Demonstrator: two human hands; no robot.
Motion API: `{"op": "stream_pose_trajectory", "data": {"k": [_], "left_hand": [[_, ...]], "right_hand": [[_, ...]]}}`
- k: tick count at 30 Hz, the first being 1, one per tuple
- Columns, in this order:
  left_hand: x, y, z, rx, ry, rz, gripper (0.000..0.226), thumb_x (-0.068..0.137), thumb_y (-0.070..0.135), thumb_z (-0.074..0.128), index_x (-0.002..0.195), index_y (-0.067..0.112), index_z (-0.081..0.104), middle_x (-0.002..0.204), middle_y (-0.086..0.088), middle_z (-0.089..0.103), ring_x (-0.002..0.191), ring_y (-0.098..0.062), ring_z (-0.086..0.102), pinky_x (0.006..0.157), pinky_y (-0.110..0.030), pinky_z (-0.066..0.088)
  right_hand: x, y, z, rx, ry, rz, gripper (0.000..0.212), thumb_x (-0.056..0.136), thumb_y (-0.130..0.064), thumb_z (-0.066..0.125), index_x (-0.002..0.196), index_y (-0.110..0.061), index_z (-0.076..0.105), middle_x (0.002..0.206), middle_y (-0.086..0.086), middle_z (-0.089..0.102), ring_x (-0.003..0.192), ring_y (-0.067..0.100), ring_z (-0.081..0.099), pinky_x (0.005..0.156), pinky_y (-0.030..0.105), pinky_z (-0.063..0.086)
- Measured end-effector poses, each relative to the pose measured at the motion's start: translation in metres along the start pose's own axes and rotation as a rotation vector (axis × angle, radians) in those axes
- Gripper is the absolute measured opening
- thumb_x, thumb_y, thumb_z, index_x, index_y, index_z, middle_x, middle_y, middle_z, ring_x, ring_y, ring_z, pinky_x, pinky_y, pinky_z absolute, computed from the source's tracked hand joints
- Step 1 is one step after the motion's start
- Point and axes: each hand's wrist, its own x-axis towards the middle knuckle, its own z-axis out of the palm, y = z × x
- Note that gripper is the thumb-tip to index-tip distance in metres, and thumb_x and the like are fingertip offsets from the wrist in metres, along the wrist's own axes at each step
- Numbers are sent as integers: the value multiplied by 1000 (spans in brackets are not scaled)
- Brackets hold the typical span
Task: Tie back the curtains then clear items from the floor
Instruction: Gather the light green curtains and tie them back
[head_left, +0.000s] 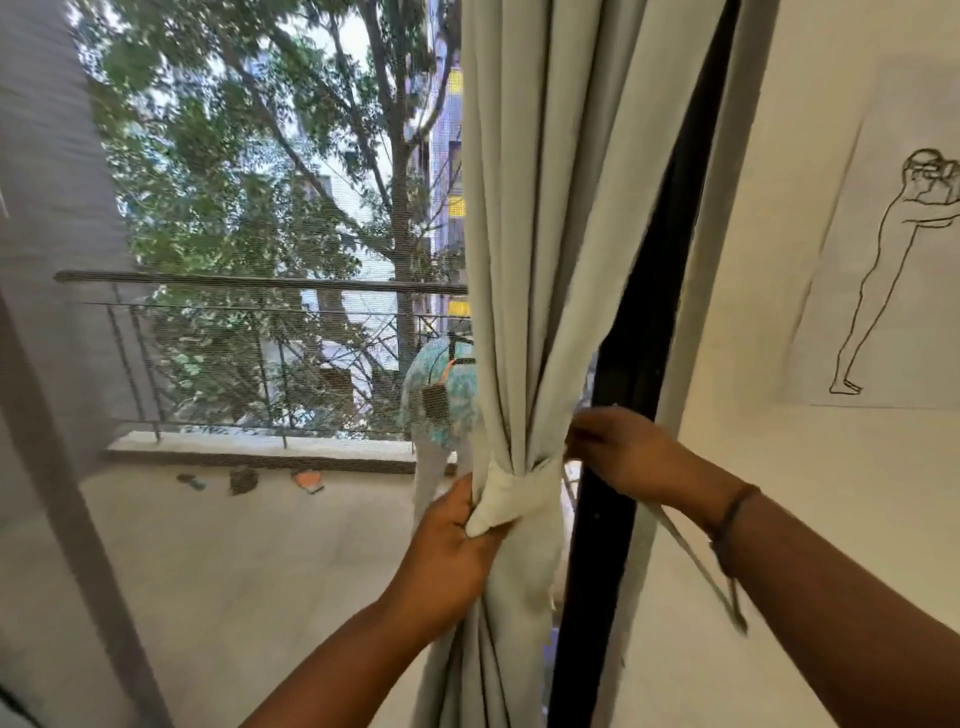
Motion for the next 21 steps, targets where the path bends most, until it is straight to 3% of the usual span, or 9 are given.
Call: {"op": "stream_pose_trajectory", "data": {"k": [3,6,8,10,12,14,16,18,21], "left_hand": [[-12,4,-15,-126,-34,-51,40,79,14,71,112,31,55,102,29,68,98,6,63,80,-11,49],[-20,10,-39,-186,-97,-73,74,60,34,74,126,34,42,111,30,63,106,5,60,81,-13,50],[-19,11,-47,-246,-154,-117,89,52,28,77,131,33,36,109,27,65,103,3,62,77,-15,51],[-20,13,-52,-294,-211,-161,96,47,21,81,133,31,38,110,17,69,103,-5,65,76,-19,53],[-21,13,-54,-315,-211,-163,95,47,18,83,132,30,42,113,9,69,105,-12,65,78,-23,53],[-22,12,-61,-302,-134,-151,85,47,16,84,125,29,51,111,7,71,102,-13,67,77,-22,54],[-21,9,-67,-246,-48,-131,62,53,12,83,110,25,63,100,7,74,93,-11,70,71,-17,53],[-20,4,-72,-104,52,-101,40,61,13,83,97,25,70,90,9,75,87,-11,70,65,-14,51],[-17,2,-84,543,291,97,54,75,42,73,124,25,57,109,4,71,104,-21,63,78,-28,54]], "right_hand": [[21,-24,11,-1,-74,-38,27,93,-5,52,117,-5,64,116,2,65,99,4,54,82,9,38],[25,-51,21,70,-161,-46,34,93,-2,53,127,-4,56,129,8,58,117,17,53,92,14,39],[14,-71,23,209,-232,-36,39,91,4,51,127,-12,51,127,-1,55,112,10,54,93,12,44],[6,-89,25,328,-284,23,35,85,0,58,117,-13,54,118,-9,57,93,-3,60,77,4,46],[4,-100,26,144,-361,149,33,87,-8,57,118,3,59,123,9,63,106,14,63,86,20,46],[6,-102,30,37,-250,239,34,96,-3,45,128,9,48,135,19,51,121,25,52,92,25,42],[10,-101,43,176,-145,188,36,94,4,45,129,6,47,133,17,52,115,21,51,84,18,42],[17,-93,54,349,-15,252,27,90,0,52,117,4,57,106,10,62,91,19,59,64,22,44],[7,-90,64,782,171,390,15,93,-19,53,94,-5,58,70,8,61,52,21,60,46,24,45]]}}
